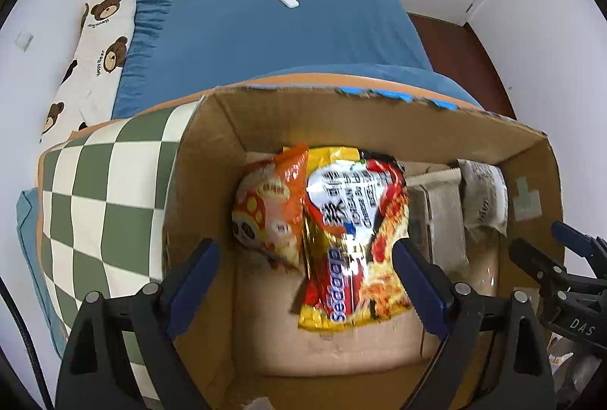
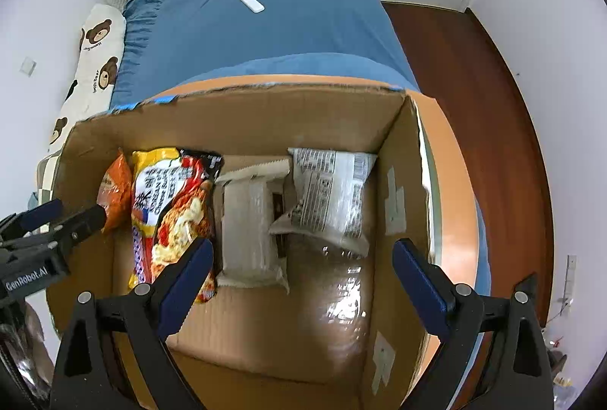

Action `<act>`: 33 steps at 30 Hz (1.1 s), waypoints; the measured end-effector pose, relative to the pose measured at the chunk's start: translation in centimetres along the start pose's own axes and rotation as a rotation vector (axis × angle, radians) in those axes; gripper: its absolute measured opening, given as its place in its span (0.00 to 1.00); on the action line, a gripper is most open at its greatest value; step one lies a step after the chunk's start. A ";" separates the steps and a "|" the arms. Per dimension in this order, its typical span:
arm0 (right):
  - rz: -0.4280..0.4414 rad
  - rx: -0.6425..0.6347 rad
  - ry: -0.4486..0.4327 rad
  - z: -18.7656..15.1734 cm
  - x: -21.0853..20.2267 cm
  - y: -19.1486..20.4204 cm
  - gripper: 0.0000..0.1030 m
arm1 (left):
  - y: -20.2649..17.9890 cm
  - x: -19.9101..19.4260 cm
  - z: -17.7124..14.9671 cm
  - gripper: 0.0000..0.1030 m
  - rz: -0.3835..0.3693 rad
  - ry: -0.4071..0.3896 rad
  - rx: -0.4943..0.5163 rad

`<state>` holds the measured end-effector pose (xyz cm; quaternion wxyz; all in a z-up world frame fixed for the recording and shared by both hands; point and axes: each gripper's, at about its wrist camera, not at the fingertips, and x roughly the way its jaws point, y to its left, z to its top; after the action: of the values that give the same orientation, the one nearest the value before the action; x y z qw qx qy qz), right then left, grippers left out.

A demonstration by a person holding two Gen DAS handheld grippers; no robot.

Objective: Organize snacks
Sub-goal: 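Carry both bags into the box and open both tools, then grasp the yellow-edged bread bag with left tool while right tool grasps red spicy strip pack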

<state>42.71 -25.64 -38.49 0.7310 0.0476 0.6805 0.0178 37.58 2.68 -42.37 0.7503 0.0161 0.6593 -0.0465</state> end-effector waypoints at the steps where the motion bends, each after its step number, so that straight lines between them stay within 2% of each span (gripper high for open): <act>1: 0.002 0.000 -0.003 -0.3 -0.2 0.1 0.94 | -0.1 -0.3 -0.4 0.90 0.000 -0.009 0.003; 10: 0.013 -0.011 -0.054 -3.8 -2.9 0.7 0.95 | -0.7 -4.3 -3.8 0.90 0.012 -0.106 0.012; 19: 0.011 -0.036 -0.193 -8.1 -8.7 1.6 0.94 | -1.7 -10.5 -8.5 0.90 0.003 -0.265 0.054; 29: 0.008 -0.074 -0.346 -13.6 -15.2 3.0 0.94 | -1.6 -14.8 -14.3 0.90 -0.019 -0.348 0.053; 33: 0.048 -0.067 -0.378 -16.2 -17.1 3.6 0.94 | -0.5 -16.0 -16.8 0.90 -0.033 -0.366 0.033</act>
<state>25.45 -22.88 -22.28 0.8463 0.0421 0.5289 0.0485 18.88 4.38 -28.72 0.8565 0.0090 0.5111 -0.0719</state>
